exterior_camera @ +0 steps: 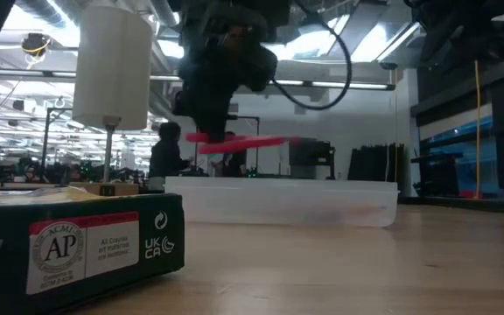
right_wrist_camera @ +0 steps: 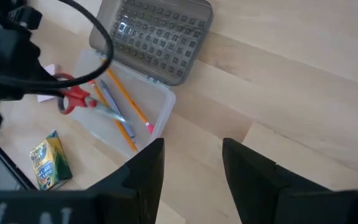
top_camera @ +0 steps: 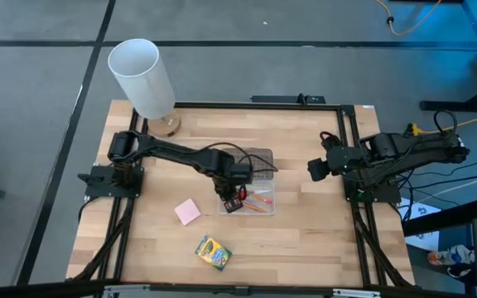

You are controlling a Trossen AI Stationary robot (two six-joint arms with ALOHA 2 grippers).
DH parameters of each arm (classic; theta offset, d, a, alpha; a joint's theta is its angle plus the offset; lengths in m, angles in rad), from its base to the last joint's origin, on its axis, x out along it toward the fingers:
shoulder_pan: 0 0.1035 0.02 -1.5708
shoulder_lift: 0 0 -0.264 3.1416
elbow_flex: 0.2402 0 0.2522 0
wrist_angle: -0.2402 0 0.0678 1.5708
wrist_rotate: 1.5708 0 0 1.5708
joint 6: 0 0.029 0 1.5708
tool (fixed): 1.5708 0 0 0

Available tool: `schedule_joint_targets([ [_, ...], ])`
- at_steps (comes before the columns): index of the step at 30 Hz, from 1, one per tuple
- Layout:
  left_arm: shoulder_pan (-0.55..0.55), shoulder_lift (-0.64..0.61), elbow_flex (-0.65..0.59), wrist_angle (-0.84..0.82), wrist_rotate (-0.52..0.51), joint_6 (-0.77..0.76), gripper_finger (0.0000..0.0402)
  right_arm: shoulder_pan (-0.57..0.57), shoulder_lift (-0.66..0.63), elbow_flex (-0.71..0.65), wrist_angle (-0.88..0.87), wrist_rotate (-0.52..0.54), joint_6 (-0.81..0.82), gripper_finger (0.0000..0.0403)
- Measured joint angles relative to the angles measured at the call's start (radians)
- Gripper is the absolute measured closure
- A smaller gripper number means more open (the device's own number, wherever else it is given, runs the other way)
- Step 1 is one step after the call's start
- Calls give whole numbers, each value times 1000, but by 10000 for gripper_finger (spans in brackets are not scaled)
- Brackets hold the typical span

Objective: Pack school essentials
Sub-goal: Put the red scissors into the transparent supply box, then put the light pink sticky notes into the transparent supply box

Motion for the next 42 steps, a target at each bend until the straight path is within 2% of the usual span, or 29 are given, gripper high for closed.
schedule_joint_targets([
  [9,1,26,0,3,-19,-19,398,0,0,0,6,0,-4,238],
  [18,2,27,0,2,-36,-18,322,0,0,0,14,-17,-4,238],
  [24,3,27,0,-1,-33,-15,311,0,0,0,14,-18,-4,238],
  [27,12,4,14,-78,-21,12,312,0,0,0,14,-17,-4,238],
  [35,-15,-152,41,-261,-41,96,312,0,4,0,13,-15,-19,238],
  [37,-38,-185,40,-305,-92,106,313,0,5,0,12,-15,-19,238],
  [39,-65,-213,18,-357,-152,93,314,0,5,0,14,-15,-19,238],
  [42,-94,-260,-69,-422,-144,57,314,0,5,0,14,-15,-18,238],
])
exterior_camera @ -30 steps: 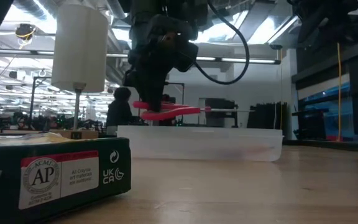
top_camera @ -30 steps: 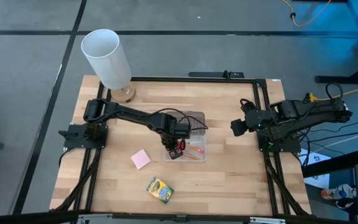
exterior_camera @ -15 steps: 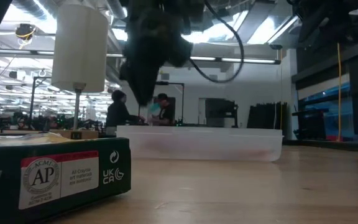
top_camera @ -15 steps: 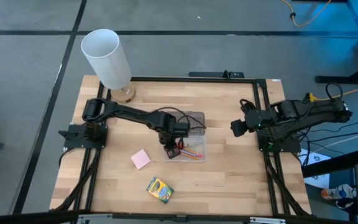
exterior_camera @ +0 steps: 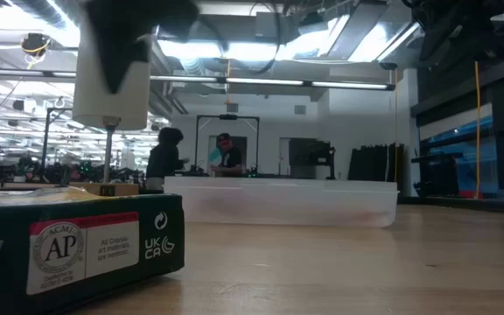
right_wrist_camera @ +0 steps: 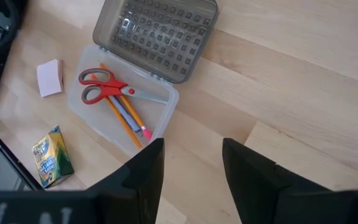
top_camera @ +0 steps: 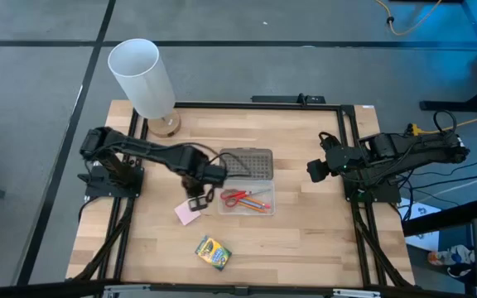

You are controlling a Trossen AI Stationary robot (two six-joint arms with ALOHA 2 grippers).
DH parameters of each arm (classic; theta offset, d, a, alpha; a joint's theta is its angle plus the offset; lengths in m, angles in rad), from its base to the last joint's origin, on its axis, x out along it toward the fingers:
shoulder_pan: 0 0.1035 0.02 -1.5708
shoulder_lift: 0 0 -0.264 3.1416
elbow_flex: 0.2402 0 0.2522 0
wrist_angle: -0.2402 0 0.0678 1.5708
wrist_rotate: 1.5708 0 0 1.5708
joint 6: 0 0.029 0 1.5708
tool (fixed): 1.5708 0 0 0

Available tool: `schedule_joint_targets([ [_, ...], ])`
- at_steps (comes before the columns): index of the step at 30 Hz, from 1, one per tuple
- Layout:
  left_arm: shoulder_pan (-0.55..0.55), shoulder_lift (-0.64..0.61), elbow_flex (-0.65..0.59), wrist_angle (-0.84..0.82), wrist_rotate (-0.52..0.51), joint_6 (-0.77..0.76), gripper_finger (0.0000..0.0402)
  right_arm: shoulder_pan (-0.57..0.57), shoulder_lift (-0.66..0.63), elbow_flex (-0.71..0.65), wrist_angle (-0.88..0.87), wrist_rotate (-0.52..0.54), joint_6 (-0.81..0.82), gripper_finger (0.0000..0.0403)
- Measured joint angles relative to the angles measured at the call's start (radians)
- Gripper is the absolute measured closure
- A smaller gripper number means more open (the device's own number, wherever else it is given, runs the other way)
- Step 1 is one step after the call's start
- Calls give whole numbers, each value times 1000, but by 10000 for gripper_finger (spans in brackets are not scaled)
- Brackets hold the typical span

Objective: Pack school essentials
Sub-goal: Put the light pink sticky notes into the transparent supply box

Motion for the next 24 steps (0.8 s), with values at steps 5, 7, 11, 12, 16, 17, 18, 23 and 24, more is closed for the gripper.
schedule_joint_targets([
  [5,-49,-84,-245,152,145,-57,314,0,0,0,1,0,0,238],
  [7,-70,-117,-336,242,168,-109,314,0,0,0,1,0,1,238],
  [11,-98,-176,-479,389,118,-249,314,0,0,0,1,0,2,238],
  [12,-102,-184,-512,420,111,-283,314,0,0,0,1,0,2,238],
  [16,-123,-190,-614,541,106,-409,314,0,0,0,9,0,3,238],
  [17,-130,-186,-633,541,104,-440,314,0,0,0,14,0,3,238],
  [18,-138,-180,-647,539,95,-475,314,0,0,0,19,0,3,238],
  [23,-185,-172,-673,571,53,-577,319,0,1,0,42,0,3,238],
  [24,-191,-169,-673,587,50,-579,320,0,0,0,46,1,3,238],
])
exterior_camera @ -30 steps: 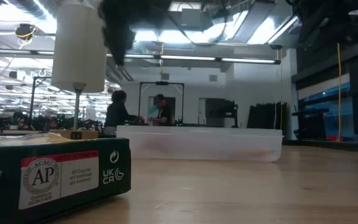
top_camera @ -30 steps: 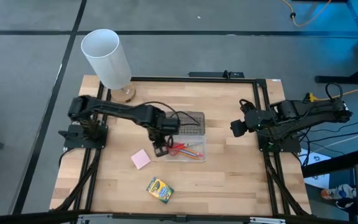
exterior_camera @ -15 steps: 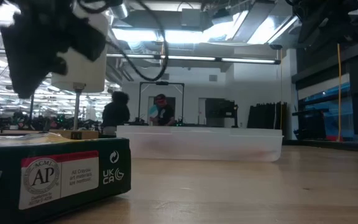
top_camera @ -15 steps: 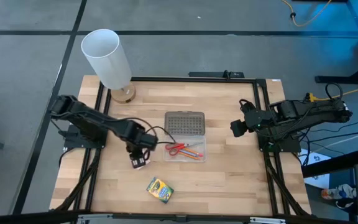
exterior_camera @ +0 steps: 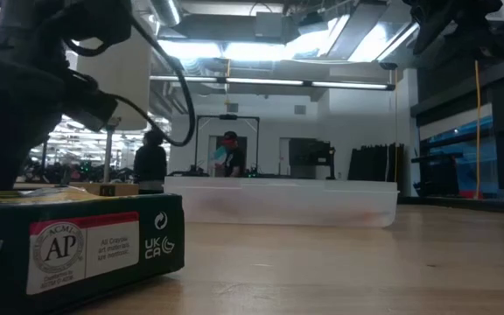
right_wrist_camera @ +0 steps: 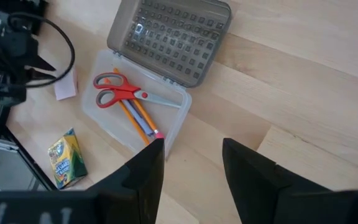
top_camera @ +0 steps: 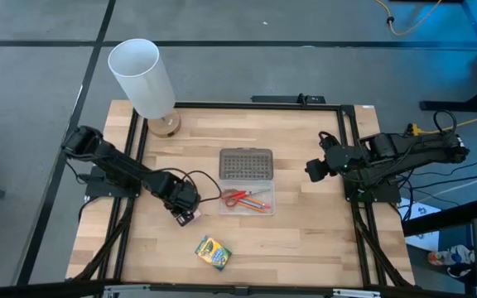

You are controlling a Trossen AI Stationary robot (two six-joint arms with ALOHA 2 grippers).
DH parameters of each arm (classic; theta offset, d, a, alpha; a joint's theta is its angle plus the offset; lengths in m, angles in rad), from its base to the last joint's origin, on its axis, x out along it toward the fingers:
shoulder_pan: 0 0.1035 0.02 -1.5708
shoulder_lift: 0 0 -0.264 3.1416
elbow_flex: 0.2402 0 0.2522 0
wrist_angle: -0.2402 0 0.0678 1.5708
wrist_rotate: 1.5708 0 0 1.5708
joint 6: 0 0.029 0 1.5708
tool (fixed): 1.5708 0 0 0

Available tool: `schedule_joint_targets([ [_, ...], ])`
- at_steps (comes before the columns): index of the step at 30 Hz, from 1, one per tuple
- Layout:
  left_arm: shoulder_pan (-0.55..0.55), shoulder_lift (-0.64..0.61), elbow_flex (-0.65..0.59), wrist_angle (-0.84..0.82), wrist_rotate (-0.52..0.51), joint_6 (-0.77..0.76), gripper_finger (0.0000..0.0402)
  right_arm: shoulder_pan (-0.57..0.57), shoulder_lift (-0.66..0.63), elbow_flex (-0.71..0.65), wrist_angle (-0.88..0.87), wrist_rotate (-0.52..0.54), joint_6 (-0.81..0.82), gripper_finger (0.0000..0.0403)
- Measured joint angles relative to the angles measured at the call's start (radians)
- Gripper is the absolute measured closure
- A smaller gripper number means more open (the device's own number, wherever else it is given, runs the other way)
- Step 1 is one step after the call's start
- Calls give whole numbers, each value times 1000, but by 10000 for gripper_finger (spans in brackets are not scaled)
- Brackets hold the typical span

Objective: Pack school essentials
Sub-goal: Put the light pink sticky notes into the transparent supply box

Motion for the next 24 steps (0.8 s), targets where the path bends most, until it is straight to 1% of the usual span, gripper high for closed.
schedule_joint_targets([
  [4,-14,39,0,85,-14,1,323,0,0,0,1,0,0,238],
  [8,-15,96,11,167,-2,1,323,0,0,0,4,0,0,238],
  [10,-15,131,33,174,2,2,323,0,0,0,5,-1,0,238],
  [20,-15,260,227,196,-15,41,323,0,0,0,11,-9,-4,238],
  [24,-14,332,304,197,27,58,323,0,0,0,11,-10,-9,238],
])
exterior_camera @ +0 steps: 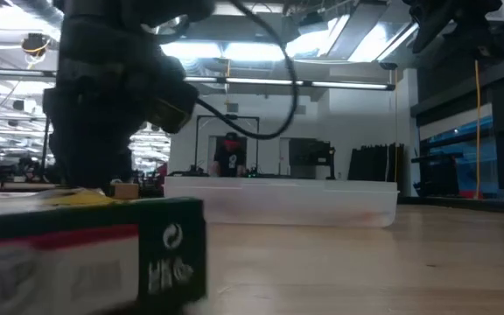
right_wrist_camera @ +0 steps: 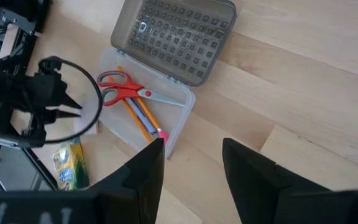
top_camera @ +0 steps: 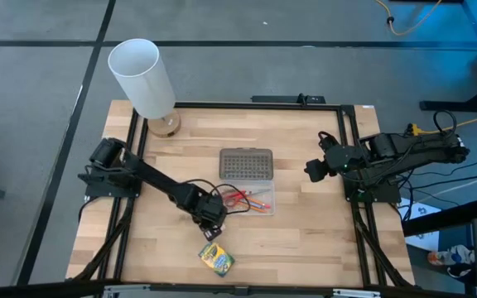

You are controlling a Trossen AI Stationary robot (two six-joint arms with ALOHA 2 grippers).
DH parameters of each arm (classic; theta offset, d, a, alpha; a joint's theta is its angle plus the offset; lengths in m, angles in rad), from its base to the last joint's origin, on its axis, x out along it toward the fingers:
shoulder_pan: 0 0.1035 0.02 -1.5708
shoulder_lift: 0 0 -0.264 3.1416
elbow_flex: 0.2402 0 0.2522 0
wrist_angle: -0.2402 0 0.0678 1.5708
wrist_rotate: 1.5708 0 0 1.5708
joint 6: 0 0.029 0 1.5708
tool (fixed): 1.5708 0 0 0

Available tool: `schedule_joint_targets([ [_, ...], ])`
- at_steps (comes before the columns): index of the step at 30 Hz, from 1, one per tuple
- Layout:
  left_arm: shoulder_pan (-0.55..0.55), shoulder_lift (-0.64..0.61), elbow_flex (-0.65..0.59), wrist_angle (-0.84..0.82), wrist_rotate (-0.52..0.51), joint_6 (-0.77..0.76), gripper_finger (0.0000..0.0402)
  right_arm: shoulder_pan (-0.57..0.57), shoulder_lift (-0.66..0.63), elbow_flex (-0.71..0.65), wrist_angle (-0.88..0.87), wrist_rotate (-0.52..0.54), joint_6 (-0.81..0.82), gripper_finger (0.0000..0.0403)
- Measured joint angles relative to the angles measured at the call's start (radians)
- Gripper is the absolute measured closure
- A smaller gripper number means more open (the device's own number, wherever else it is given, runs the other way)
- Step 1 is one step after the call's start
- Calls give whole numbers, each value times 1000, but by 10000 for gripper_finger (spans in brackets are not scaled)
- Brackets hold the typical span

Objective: Pack school essentials
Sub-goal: Put the light pink sticky notes into the transparent supply box

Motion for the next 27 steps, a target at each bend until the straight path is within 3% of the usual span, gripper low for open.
schedule_joint_targets([
  [5,-4,71,69,9,33,0,323,0,0,0,0,-28,-47,238],
  [15,26,107,164,56,-37,43,323,0,0,0,1,-44,-92,238],
  [19,48,127,183,105,-7,66,323,0,0,0,2,-66,-100,238],
  [27,49,94,293,14,15,85,323,0,0,0,10,-70,-100,238],
])
